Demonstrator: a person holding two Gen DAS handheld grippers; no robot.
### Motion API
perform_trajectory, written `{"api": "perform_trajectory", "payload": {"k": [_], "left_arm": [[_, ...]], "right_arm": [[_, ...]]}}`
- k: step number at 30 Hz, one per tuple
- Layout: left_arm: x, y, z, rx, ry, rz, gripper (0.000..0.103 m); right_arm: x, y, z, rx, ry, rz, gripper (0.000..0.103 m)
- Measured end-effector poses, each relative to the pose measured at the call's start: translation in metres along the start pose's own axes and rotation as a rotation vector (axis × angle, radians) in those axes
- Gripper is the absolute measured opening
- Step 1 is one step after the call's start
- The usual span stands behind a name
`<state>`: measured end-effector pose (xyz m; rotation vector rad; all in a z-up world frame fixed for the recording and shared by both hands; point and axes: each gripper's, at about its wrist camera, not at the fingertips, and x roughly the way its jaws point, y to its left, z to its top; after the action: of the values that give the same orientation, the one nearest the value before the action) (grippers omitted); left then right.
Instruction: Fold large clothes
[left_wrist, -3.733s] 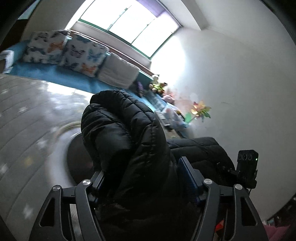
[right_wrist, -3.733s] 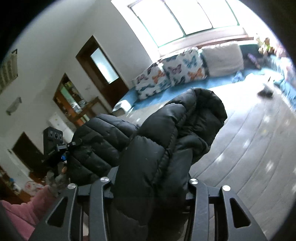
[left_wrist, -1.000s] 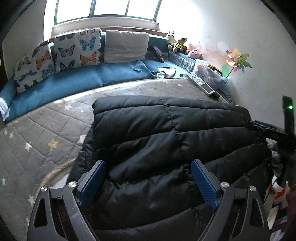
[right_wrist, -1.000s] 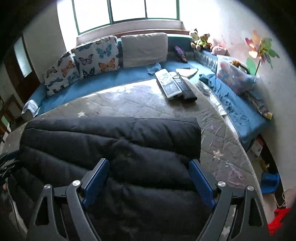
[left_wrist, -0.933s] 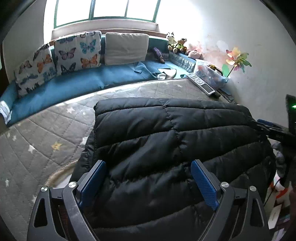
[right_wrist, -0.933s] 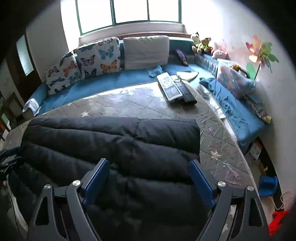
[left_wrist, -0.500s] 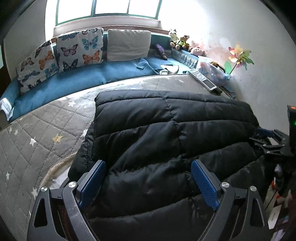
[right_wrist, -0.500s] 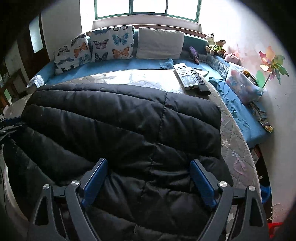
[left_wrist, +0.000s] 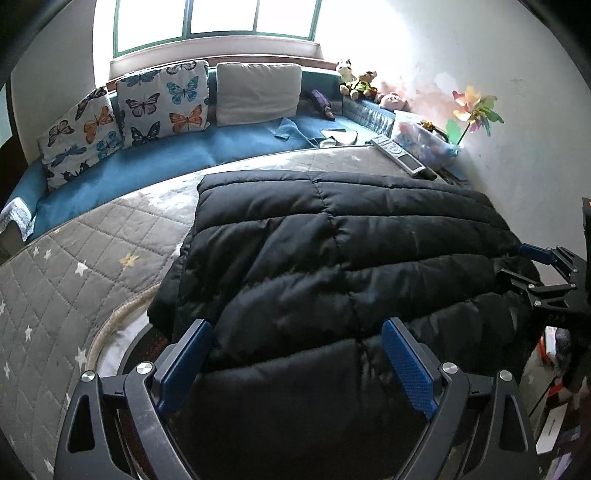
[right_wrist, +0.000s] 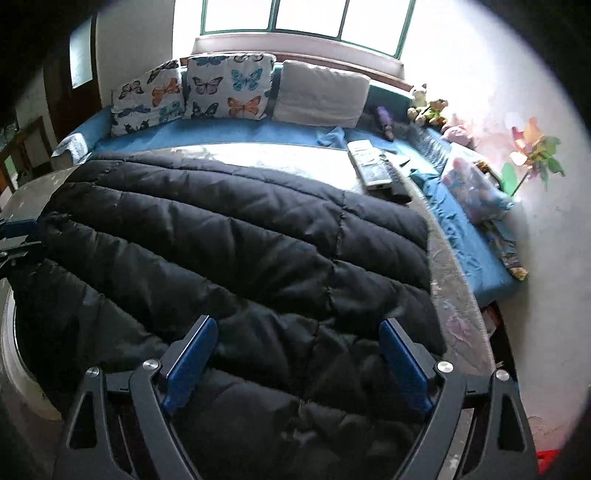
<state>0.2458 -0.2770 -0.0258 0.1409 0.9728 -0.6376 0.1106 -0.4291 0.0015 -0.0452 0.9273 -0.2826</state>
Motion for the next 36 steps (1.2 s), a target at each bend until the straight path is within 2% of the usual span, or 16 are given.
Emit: {"api": "perform_trajectory", "payload": {"k": [2, 6, 13, 21, 28, 36], "left_arm": [[-0.005, -0.002, -0.004, -0.003, -0.003, -0.009, 0.1], [-0.011, -0.01, -0.013, 0.01, 0.007, 0.011, 0.1], [-0.049, -0.031, -0.028, 0.028, -0.047, -0.004, 0.1], [-0.098, -0.057, -0.053, 0.05, -0.119, 0.011, 0.1], [-0.138, -0.068, -0.082, 0.066, -0.18, 0.047, 0.1], [-0.164, -0.07, -0.117, 0.05, -0.191, 0.058, 0.1]], "right_arm": [[-0.004, 0.004, -0.004, -0.01, -0.015, 0.004, 0.097], [0.003, 0.013, -0.012, -0.031, 0.02, -0.007, 0.097], [-0.031, 0.021, -0.019, -0.018, -0.067, -0.007, 0.097], [-0.065, 0.032, -0.031, -0.009, -0.144, -0.014, 0.097], [-0.082, 0.053, -0.049, -0.008, -0.169, -0.064, 0.097], [-0.099, 0.068, -0.072, 0.039, -0.176, -0.048, 0.097]]}}
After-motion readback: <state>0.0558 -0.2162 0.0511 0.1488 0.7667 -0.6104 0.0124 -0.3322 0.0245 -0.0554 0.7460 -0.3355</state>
